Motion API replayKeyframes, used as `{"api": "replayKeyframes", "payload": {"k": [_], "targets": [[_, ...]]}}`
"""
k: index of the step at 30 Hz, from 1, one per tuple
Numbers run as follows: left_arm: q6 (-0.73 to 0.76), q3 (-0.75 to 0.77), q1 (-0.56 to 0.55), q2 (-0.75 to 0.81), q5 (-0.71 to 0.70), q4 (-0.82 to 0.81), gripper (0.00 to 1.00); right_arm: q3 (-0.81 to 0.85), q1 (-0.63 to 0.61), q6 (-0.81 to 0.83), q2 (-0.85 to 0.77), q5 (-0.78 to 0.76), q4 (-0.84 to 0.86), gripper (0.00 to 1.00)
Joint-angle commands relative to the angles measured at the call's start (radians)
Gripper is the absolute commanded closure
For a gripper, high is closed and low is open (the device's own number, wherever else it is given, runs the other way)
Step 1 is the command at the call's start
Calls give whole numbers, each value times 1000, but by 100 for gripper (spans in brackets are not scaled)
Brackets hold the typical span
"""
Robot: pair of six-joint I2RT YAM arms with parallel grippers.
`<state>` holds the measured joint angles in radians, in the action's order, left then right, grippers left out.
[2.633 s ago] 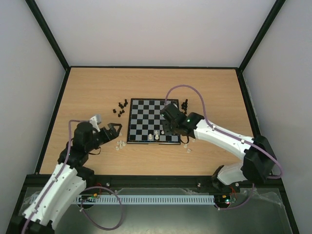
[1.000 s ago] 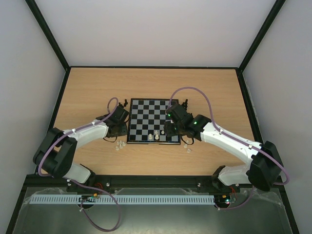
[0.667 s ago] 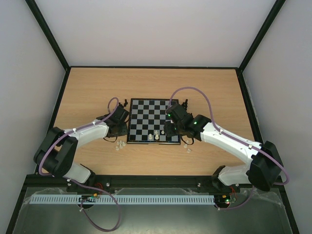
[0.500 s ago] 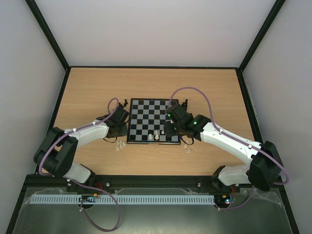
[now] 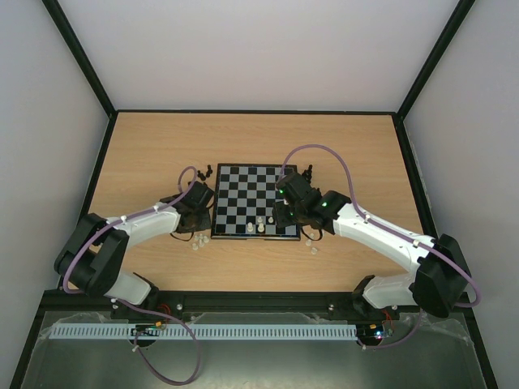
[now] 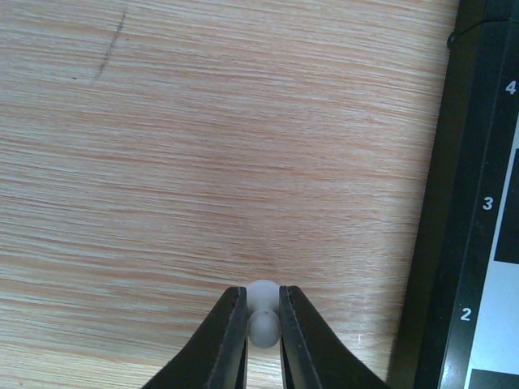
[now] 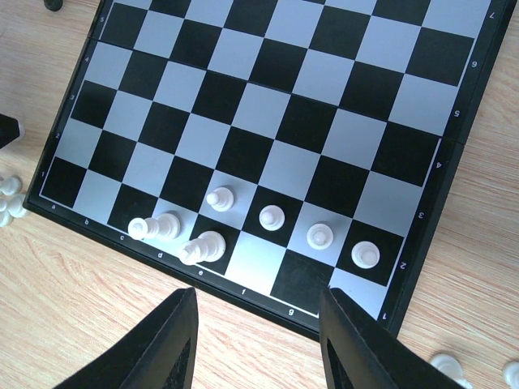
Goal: Set up the chess pieces on the board
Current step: Pick up the chess piece at the center of the board.
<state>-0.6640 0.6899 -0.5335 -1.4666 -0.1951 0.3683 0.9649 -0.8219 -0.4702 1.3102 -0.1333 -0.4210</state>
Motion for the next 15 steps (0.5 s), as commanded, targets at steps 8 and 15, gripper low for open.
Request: {"api": "replayKeyframes", "payload": {"k": [8,15], "targets": [[-4,18,-12,23,-24,40,92,-20,2,12,14,3,-6,58],[-4,81,-46,55,-39,103,95,-14,2,13,1,-4,-19,58]]}}
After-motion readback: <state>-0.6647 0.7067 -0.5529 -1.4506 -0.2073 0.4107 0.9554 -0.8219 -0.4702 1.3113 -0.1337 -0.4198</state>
